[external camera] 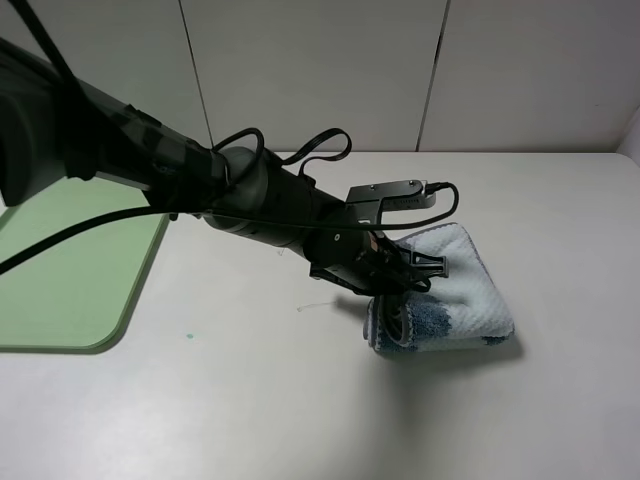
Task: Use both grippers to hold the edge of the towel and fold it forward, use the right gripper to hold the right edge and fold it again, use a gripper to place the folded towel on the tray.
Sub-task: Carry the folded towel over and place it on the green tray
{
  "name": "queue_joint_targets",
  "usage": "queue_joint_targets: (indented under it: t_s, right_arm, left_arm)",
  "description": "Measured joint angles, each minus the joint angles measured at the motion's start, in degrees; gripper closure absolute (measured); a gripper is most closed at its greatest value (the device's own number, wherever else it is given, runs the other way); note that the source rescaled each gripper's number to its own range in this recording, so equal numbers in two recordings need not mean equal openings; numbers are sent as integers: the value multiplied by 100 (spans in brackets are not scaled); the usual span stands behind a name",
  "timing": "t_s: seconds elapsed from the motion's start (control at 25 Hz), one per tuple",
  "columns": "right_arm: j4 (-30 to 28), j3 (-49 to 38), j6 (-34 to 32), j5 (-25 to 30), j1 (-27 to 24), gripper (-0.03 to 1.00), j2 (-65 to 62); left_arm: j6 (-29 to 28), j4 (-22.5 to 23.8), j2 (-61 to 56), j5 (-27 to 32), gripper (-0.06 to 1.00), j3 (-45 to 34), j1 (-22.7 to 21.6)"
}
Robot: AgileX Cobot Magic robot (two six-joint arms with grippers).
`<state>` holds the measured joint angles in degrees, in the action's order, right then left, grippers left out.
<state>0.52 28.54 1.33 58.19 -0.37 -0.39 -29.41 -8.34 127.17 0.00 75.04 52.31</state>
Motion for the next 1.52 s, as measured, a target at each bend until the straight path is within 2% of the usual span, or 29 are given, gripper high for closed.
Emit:
queue_joint_targets:
  t_s: [0.24,0.48,1.08,1.52]
  right_arm:
    - [0,0,0,0,0,-3,0]
    - [0,0,0,0,0,-3,0]
    - [3,0,0,0,0,-3,0]
    - [9,0,0,0,0,-3,0]
  left_arm:
    - [0,-11,0,0,79,0,0]
    - [8,-5,-173,486,79,5,-35]
    - [43,834,-935,1829,79,0,-420]
    - [350,1064,-1420,2434,79,0,-698]
